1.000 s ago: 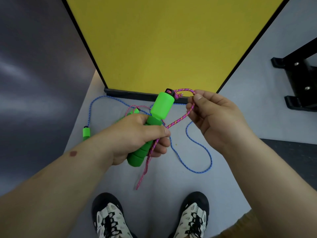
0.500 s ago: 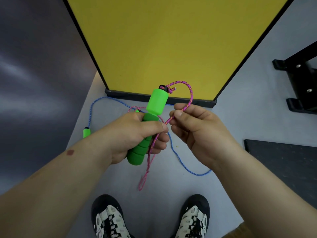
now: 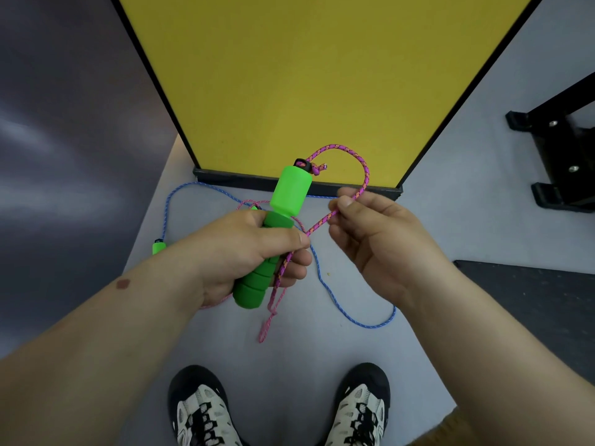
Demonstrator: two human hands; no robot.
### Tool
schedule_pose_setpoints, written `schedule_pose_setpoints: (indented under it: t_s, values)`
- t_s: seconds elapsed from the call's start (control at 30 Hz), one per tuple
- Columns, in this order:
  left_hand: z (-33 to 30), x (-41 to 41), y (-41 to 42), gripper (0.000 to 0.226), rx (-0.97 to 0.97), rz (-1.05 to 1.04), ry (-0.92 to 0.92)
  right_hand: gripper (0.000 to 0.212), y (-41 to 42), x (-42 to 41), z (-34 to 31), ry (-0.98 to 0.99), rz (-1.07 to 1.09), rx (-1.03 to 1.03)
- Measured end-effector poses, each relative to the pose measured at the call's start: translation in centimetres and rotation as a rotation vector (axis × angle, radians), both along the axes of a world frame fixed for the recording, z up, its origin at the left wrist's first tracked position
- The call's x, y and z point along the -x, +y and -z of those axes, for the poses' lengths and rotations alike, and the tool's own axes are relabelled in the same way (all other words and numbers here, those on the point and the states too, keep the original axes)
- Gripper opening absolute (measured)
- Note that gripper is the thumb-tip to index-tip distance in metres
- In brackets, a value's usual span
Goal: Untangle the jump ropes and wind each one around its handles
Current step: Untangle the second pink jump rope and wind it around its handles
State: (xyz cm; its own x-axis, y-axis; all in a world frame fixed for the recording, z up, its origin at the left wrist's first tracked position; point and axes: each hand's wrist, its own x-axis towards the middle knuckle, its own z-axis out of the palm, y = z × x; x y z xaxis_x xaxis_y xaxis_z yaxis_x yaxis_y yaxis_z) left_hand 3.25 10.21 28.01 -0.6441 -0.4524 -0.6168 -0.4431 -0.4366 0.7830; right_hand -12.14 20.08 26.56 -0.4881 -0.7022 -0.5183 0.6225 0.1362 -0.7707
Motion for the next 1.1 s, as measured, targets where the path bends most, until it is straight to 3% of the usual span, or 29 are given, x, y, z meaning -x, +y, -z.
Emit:
schedule_pose_setpoints:
  t_s: [0.23,0.67,0.97,1.1]
  values:
    - [0.1,0.1,-0.1,0.015,-0.019,-0.036,0.011,0.017,0.2,-1.2,-0.1,0.041,-0.185,0.023]
    - [-0.2,0.0,0.2,0.009,-0.013,0.059,0.003,0.014,0.1,1.2,-0.2,0.03,0.154,0.017]
    - [0.0,0.1,0.1,0.01,-0.024,0.012,0.005,0.015,0.2,-1.0,-0.1,0.046,-0.236,0.009]
    - [0.0,0.1,0.1,0.01,-0.03,0.012,-0.005,0.015,0.2,-1.0,-0.1,0.083,-0.234,-0.004]
